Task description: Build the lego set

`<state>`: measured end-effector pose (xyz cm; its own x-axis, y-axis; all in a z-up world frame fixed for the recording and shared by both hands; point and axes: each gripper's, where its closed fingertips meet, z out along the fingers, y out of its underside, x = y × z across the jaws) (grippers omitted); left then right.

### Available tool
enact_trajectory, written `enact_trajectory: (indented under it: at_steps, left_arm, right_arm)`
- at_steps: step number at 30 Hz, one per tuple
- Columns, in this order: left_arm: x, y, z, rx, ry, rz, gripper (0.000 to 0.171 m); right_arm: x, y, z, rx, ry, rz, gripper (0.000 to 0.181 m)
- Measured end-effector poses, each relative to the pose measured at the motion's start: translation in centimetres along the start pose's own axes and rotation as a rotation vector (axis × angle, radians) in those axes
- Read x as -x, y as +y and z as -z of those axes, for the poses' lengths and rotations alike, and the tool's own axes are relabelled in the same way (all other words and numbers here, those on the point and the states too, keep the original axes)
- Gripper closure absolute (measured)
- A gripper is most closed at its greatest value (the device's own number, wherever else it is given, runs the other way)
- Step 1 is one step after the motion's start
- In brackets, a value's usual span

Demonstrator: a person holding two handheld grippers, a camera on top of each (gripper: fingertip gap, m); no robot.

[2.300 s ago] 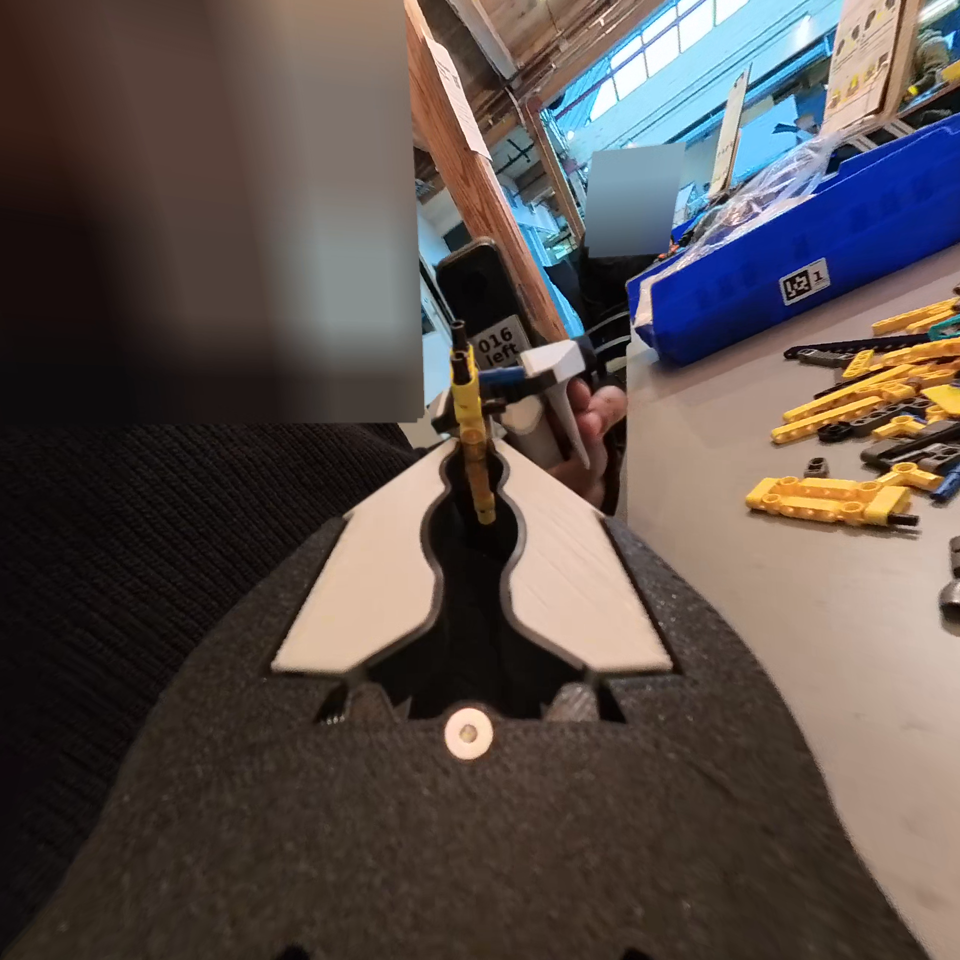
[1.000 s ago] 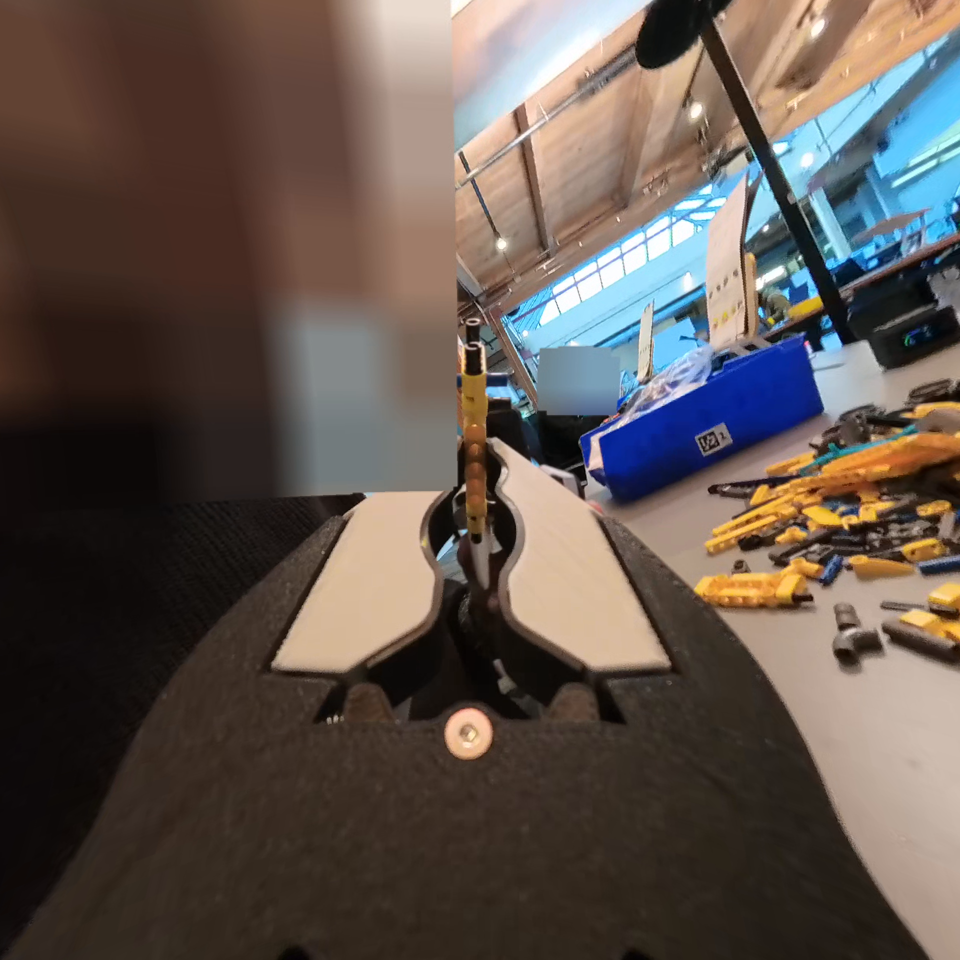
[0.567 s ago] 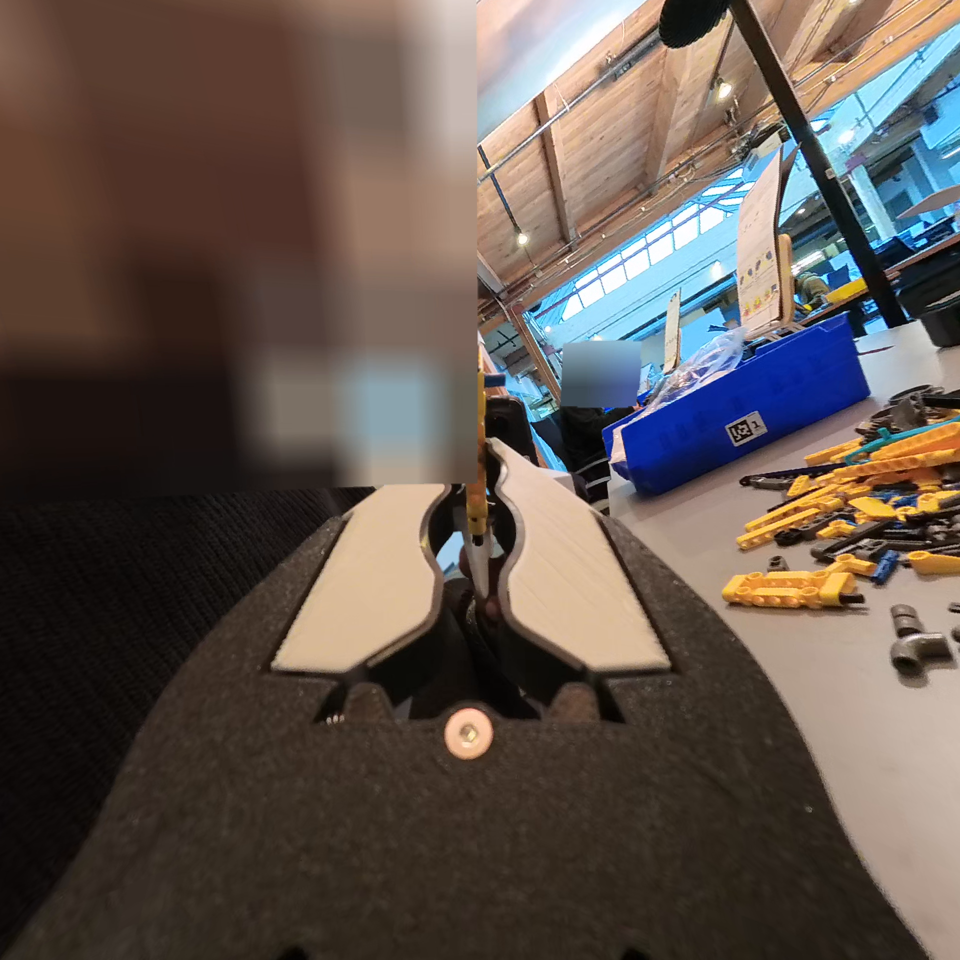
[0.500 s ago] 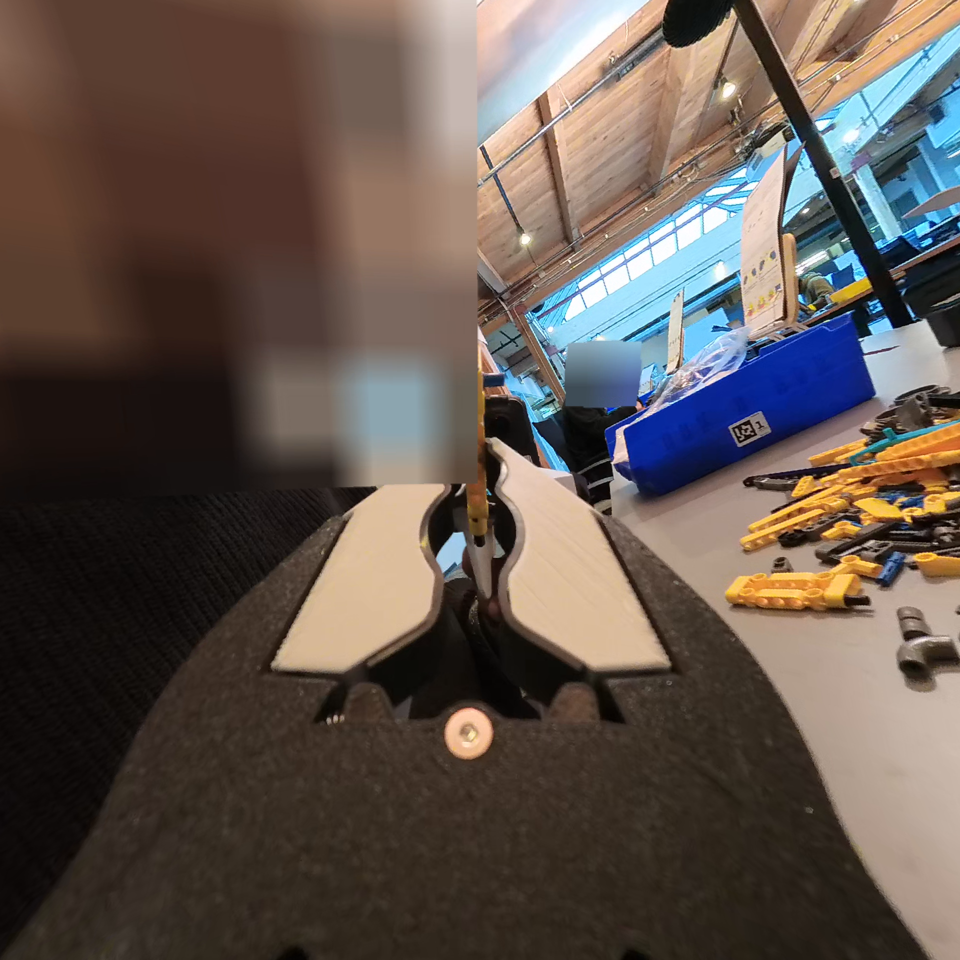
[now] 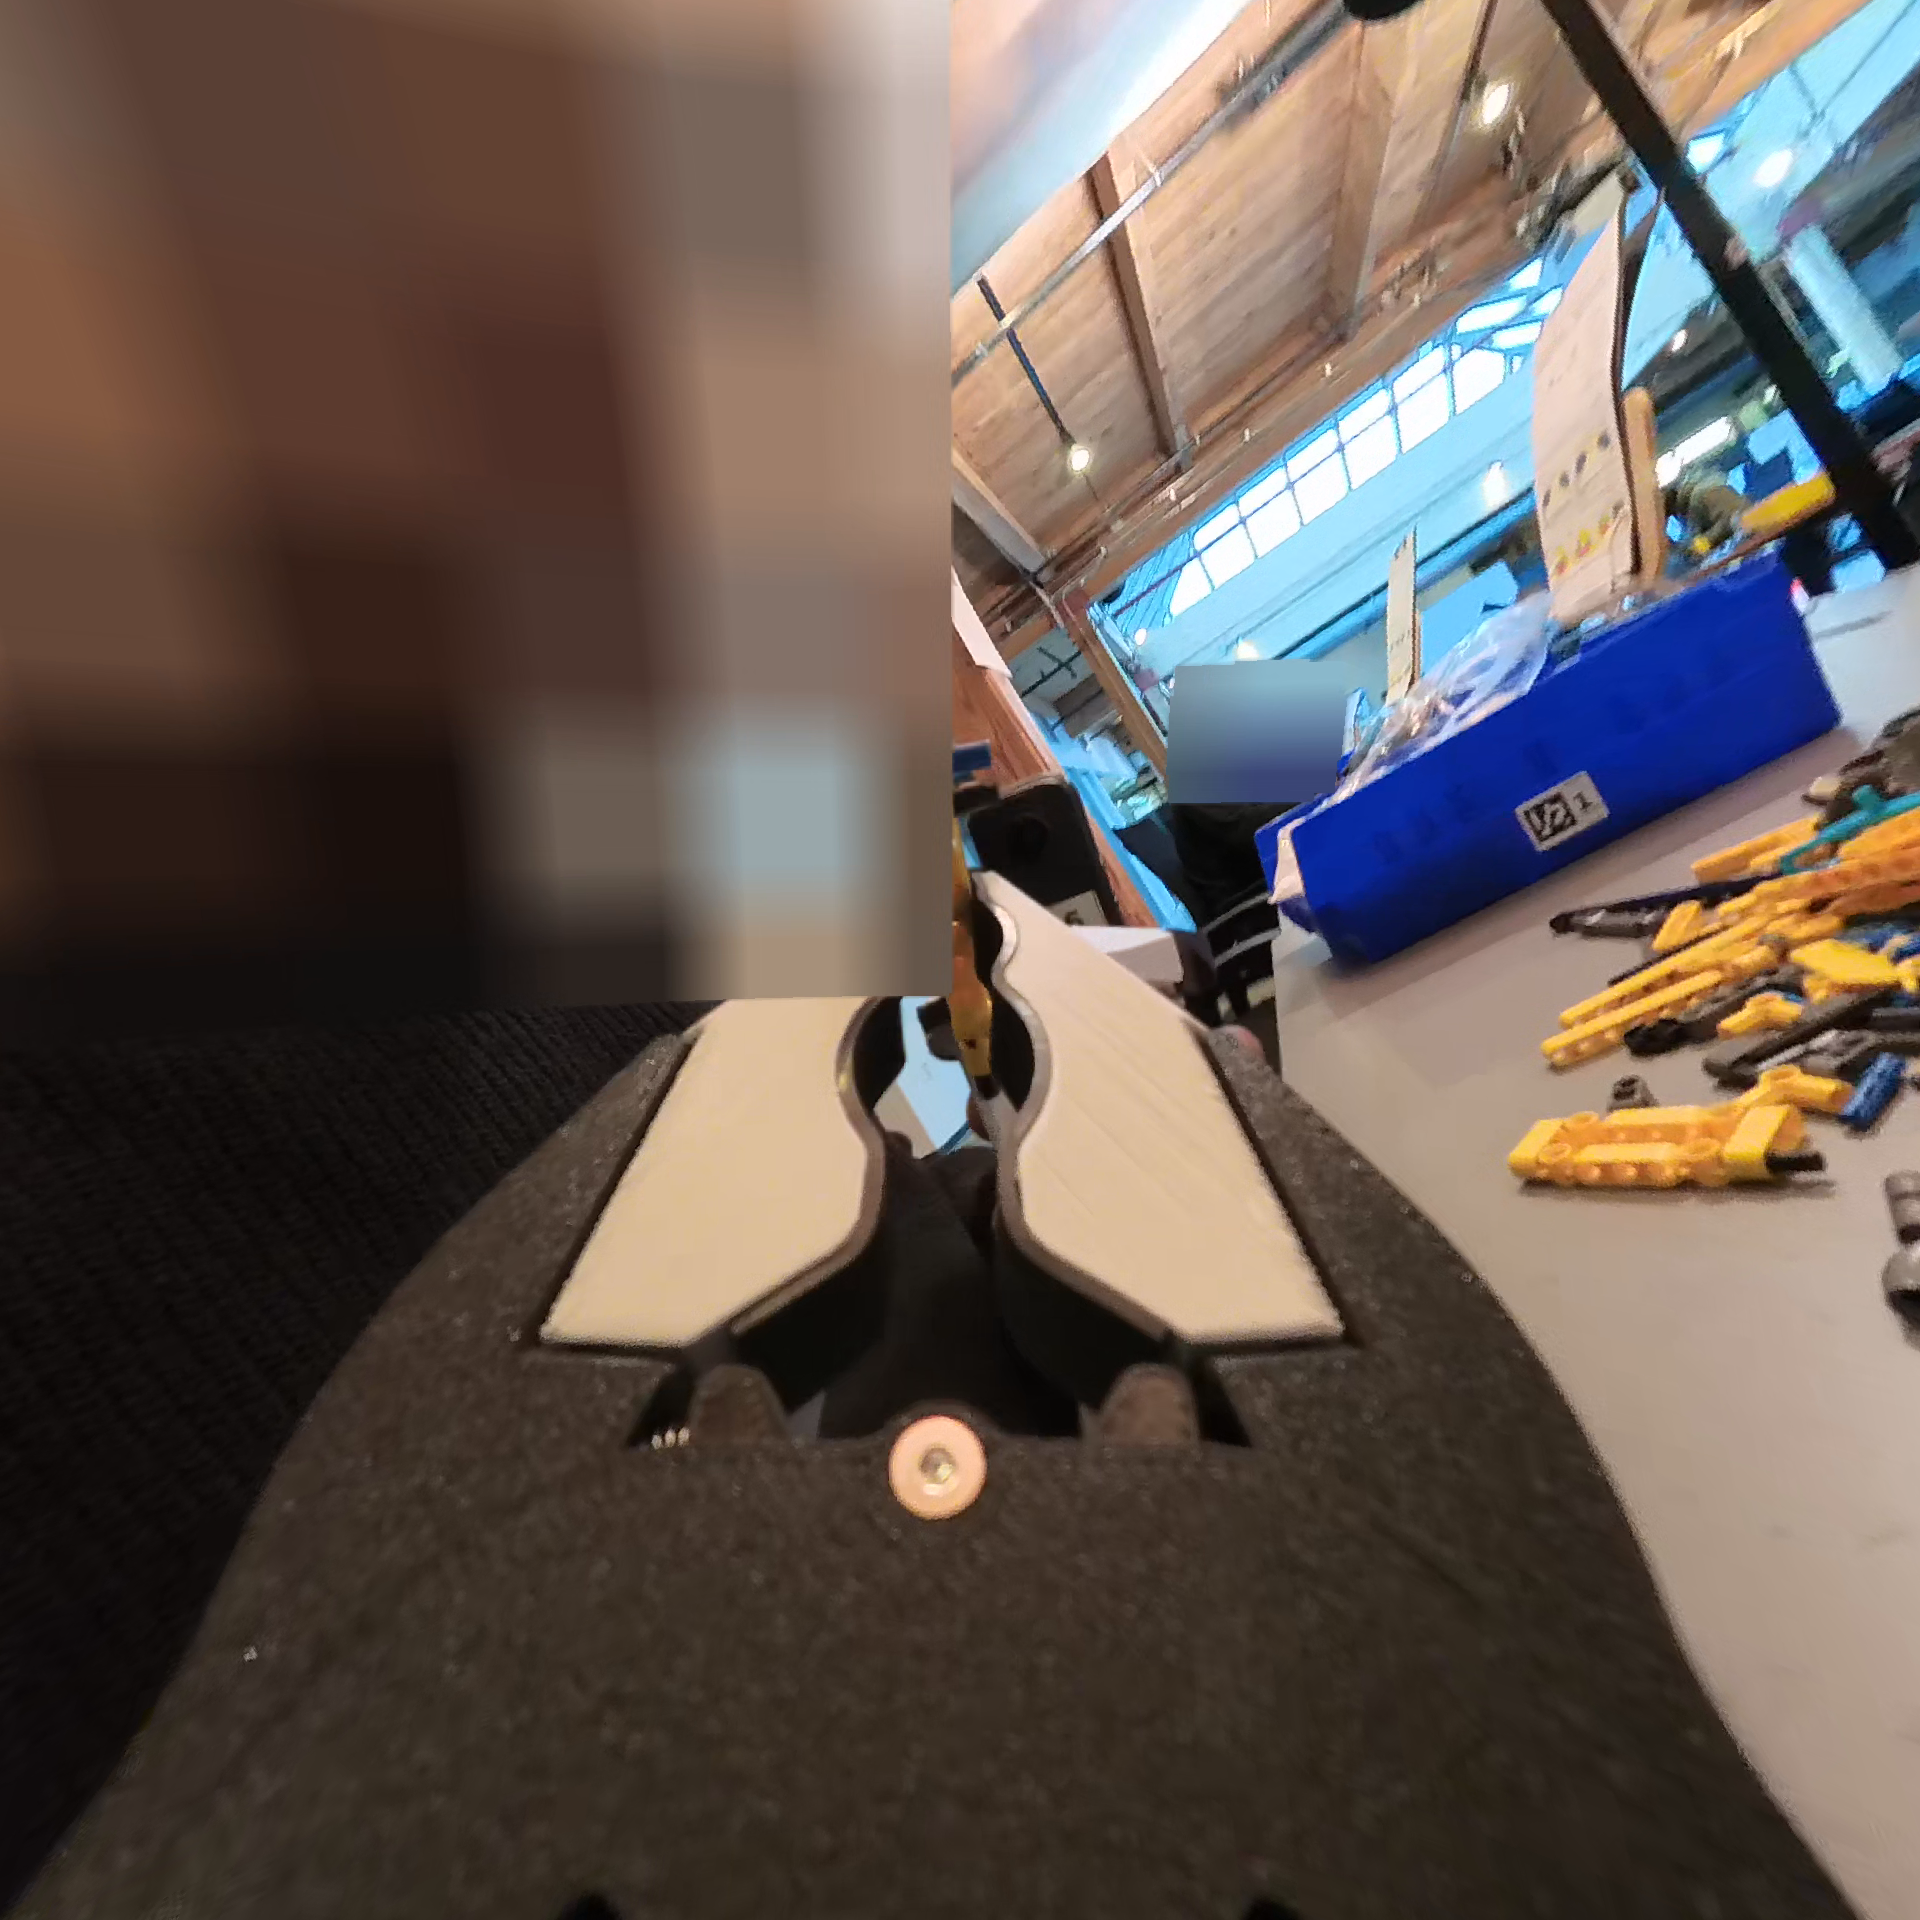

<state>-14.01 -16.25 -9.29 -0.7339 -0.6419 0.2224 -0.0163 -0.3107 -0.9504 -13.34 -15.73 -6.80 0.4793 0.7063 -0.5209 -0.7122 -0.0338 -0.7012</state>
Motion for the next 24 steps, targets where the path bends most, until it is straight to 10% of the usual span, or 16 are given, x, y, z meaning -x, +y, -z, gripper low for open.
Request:
enact_trajectory:
  at_steps: [1, 24]
  left_arm:
    - [0.0, 0.0, 0.0, 0.001, -0.001, -0.003, 0.148]
    - [0.9, -0.1, 0.2, 0.002, -0.062, -0.023, 0.149]
  right_arm:
    - [0.0, 0.0, 0.0, 0.004, 0.005, -0.003, 0.173]
    - [-0.4, -2.3, 1.4, -0.044, 0.081, 0.08, 0.175]
